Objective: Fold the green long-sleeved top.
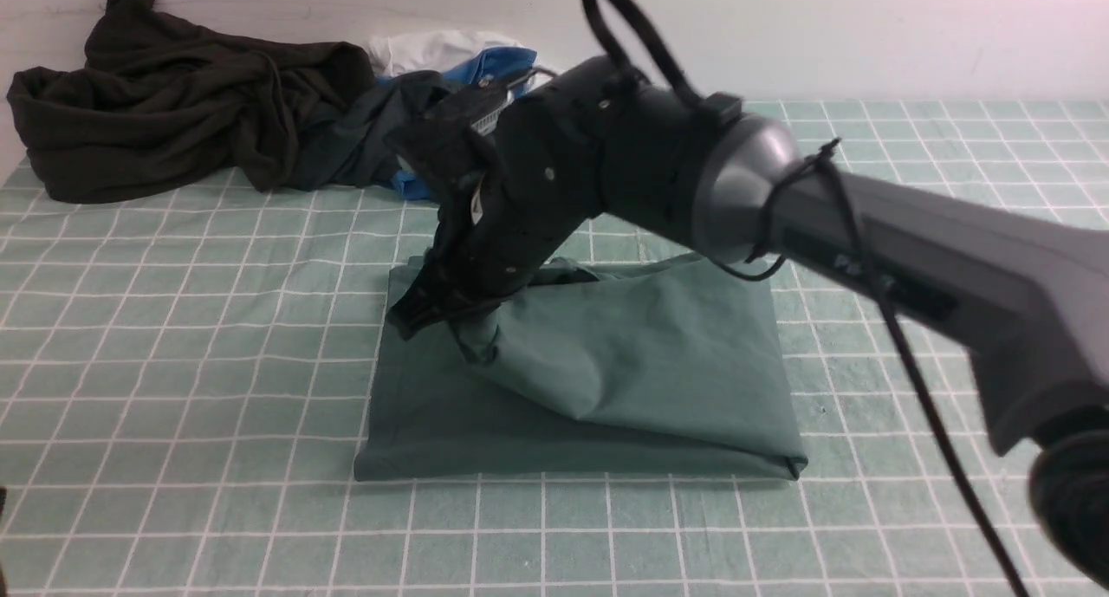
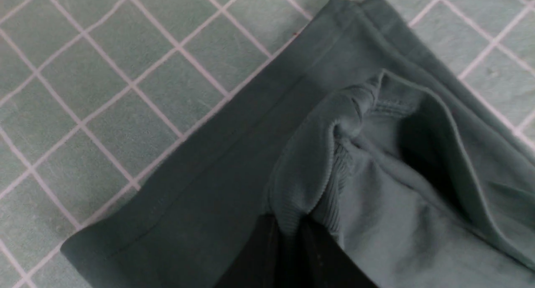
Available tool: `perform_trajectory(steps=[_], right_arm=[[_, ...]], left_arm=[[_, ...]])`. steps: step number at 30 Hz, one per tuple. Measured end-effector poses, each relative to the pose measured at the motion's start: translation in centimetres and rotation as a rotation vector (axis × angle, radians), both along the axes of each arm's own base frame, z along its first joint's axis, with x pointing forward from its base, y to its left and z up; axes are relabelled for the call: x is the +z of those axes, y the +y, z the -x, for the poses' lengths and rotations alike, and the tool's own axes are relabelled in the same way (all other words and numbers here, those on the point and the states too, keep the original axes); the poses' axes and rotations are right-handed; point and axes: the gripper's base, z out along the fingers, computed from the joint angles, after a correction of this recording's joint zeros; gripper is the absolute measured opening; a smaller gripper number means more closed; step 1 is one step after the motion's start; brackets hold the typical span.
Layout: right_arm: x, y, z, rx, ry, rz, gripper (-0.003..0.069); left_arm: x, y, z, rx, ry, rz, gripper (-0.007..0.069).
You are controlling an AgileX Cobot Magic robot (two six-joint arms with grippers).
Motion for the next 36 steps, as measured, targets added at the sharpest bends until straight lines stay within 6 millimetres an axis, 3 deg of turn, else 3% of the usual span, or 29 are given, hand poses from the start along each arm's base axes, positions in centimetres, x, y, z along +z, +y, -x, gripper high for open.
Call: perform_trajectory(steps=[3,8,12,15,19,22,24,27,30,32,33,34,35,36], right_arm=[[-0.6,0.6,-0.2,-0.002,0.036,-0.018,0.0129],[1.5,0.3,0.2,0.006,0.048,0.002,0.0357],[1.9,-0.6,0.1,0.007,0.034,0.079,0.044],[1.7,-1.6,-0.2,-0.006,0.036,0.167,0.0451],[2.8,-2.5,0.2,-0.009,0.049,0.202,0.0404],[6.3,-3.4,1.3,0.008,0.001,0.168,0.0329],[9.7,-4.9,2.8,0.018,-0.048,0.135,0.0242],[12.6,-7.5,5.2,0.014,-0.066,0.104,0.0155],[14.1,-10.7,7.9,0.0,-0.048,0.08,0.0072],[13.9,-12.9,10.0,-0.007,-0.046,0.048,0.0019],[14.0,-13.7,11.0,-0.009,-0.06,0.026,0.001],[14.7,-15.5,13.2,-0.011,-0.102,-0.037,-0.0004],[14.3,-15.5,13.1,-0.011,-0.097,-0.033,-0.0006],[14.9,-17.3,15.4,-0.012,-0.155,-0.091,-0.001]], left_arm=[[-0.4,0.4,1.1,0.031,-0.012,-0.012,-0.0004],[-1.5,0.9,2.9,0.052,-0.083,-0.013,-0.0004],[-2.9,1.0,3.7,0.054,-0.125,-0.005,-0.0004],[-4.4,1.1,4.1,0.054,-0.122,-0.005,-0.0004],[-4.7,1.1,4.3,0.054,-0.124,-0.005,-0.0004],[-4.8,1.1,4.3,0.055,-0.114,-0.009,-0.0004],[-4.8,1.1,4.3,0.055,-0.113,-0.009,-0.0004],[-4.8,1.1,4.3,0.055,-0.114,-0.01,-0.0004],[-4.8,1.1,4.3,0.055,-0.114,-0.01,-0.0004],[-4.8,1.1,4.3,0.055,-0.114,-0.01,-0.0004],[-4.8,1.1,4.3,0.055,-0.113,-0.01,-0.0004],[-4.8,1.1,4.3,0.055,-0.113,-0.01,-0.0004],[-4.8,1.1,4.3,0.055,-0.113,-0.01,-0.0004],[-4.9,1.1,4.2,0.055,-0.113,-0.011,-0.0004]])
